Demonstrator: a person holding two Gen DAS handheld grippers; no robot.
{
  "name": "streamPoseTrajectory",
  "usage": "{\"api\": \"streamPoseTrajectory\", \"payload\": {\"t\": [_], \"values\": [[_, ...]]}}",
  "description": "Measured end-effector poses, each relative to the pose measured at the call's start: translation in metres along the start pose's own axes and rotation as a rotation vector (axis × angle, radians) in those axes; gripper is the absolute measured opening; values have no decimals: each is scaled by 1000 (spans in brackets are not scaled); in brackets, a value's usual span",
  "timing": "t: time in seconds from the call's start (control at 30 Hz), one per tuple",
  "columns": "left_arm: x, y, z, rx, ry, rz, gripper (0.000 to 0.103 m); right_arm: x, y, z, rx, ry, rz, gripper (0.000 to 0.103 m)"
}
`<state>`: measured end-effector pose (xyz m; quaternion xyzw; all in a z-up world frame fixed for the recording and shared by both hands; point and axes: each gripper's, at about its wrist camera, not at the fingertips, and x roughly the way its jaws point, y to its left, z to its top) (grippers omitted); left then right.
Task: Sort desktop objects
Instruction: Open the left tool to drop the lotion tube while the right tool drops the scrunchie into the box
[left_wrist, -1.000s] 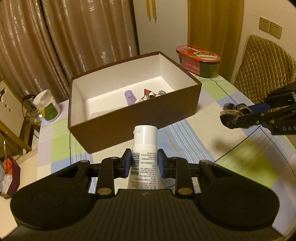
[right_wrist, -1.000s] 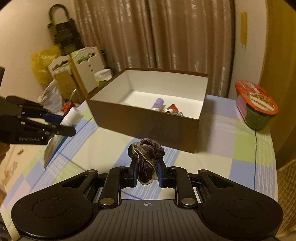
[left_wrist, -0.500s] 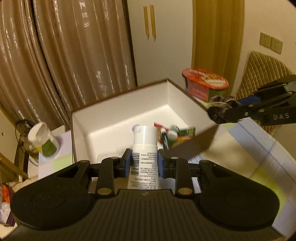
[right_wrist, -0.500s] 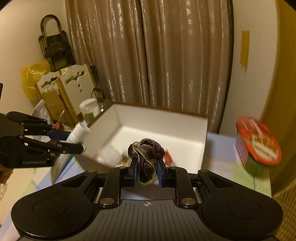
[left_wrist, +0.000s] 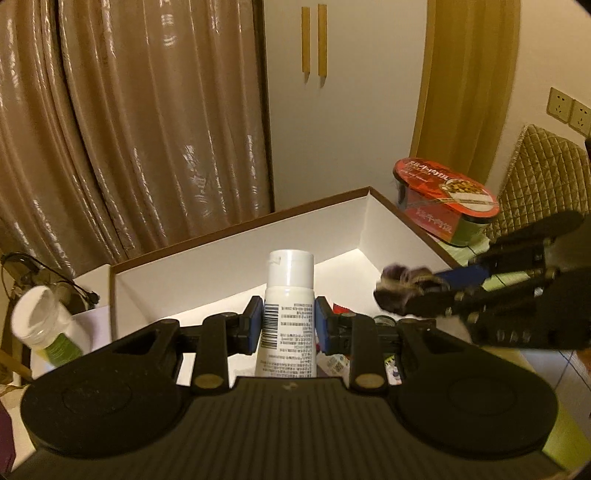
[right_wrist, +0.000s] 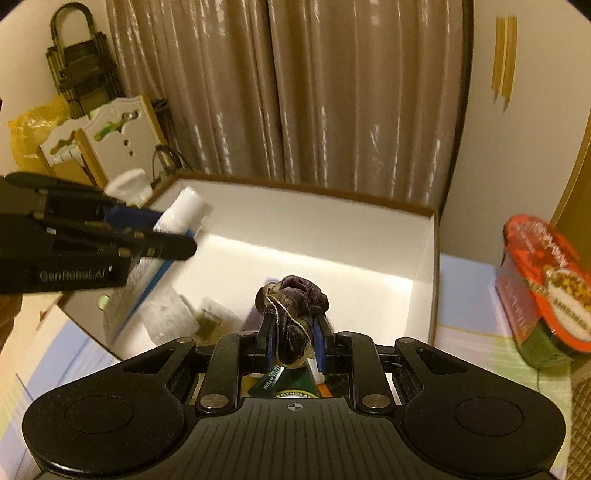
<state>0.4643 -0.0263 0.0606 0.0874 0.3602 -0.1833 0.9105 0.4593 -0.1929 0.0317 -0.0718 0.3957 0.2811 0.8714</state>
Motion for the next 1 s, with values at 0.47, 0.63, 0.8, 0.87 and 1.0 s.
{"api": "streamPoseTrajectory", "payload": {"t": [0.47, 0.63, 0.8, 0.87, 1.0], "values": [[57, 5, -13, 10, 70, -5, 26, 36, -4, -7, 8, 52, -9, 19], [59, 6, -18, 4, 67, -4, 26, 41, -2, -6, 8, 60, -7, 20], [59, 8, -18, 2, 62, -2, 26, 43, -1, -6, 5, 62, -1, 20], [59, 8, -18, 3, 62, 0, 26, 44, 0, -6, 4, 62, 2, 20], [60, 8, -21, -2, 66, 5, 26, 43, 0, -6, 4, 56, 3, 20]]}}
